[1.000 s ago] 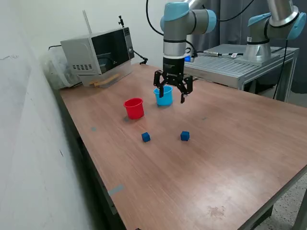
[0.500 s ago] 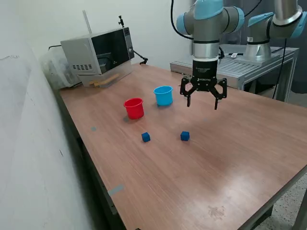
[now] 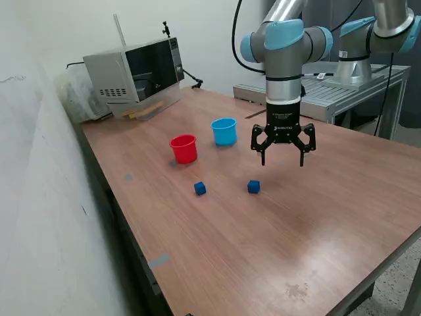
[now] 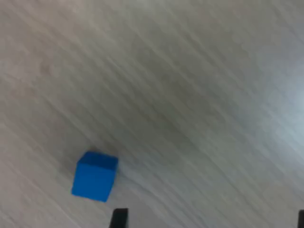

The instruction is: Place red objects in the red bin, and blue objects in the blue bin.

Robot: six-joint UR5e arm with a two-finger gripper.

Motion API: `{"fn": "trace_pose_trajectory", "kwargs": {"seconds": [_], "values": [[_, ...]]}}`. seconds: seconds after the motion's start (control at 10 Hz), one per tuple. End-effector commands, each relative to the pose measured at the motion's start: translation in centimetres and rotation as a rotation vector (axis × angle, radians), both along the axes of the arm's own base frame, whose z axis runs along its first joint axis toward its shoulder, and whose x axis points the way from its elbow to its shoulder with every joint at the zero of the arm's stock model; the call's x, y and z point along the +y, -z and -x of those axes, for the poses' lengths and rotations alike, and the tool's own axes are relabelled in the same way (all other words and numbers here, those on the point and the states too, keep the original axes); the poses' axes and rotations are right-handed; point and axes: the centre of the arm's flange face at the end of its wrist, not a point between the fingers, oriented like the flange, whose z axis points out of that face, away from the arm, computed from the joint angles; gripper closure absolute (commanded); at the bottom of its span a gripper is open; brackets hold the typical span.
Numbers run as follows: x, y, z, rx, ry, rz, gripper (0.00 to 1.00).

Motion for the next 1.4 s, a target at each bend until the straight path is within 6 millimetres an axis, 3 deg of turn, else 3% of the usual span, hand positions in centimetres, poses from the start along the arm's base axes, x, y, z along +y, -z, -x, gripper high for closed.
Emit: {"fn": "trace_pose_trajectory", "kwargs": {"seconds": [0.0, 0.2, 0.5, 1.0, 1.3], "values": [[1.0, 1.2, 2.4, 0.010, -0.002, 0.016, 0.00], [1.3, 1.6, 3.0, 0.031, 0.013, 0.022, 0.00], [4.8, 1.7, 4.5, 0.064, 0.265, 0.043, 0.00], [5.2, 1.9, 4.5, 0.059, 0.379, 0.065, 0.00], [5.2, 4.2, 4.7, 0.034, 0.378, 0.054, 0.00]]}}
